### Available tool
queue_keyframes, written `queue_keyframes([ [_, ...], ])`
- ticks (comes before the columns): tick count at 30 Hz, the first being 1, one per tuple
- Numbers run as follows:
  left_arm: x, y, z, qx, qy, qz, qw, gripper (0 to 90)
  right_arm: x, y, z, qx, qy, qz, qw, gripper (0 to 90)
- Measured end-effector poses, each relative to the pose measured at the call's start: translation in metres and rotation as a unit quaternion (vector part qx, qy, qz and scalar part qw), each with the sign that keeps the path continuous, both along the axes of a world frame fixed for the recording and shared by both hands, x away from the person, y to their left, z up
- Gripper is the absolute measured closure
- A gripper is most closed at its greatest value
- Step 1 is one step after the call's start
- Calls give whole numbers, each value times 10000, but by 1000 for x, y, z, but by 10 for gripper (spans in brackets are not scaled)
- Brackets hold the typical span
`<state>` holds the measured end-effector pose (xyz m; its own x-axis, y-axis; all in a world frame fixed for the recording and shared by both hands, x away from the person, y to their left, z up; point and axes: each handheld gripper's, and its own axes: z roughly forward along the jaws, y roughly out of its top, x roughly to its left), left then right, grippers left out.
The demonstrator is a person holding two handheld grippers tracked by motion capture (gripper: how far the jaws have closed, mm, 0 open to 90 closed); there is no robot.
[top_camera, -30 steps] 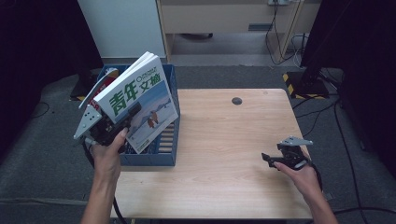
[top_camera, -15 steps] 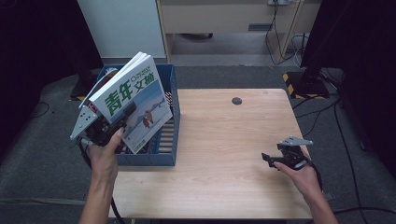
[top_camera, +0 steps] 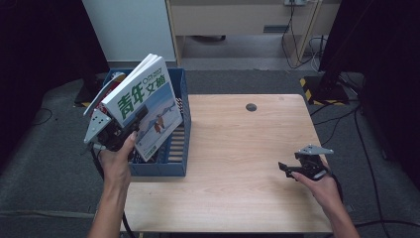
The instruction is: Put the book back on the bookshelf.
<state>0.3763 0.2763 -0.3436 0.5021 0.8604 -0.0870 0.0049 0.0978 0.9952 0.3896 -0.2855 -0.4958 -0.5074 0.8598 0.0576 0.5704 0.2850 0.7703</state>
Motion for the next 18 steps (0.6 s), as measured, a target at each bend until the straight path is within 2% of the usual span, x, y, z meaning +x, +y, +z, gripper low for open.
queue_keyframes([
  [18,10,-15,1,56,64,69,9999,737,0,-3,0,20,-6,-23,10000,188],
])
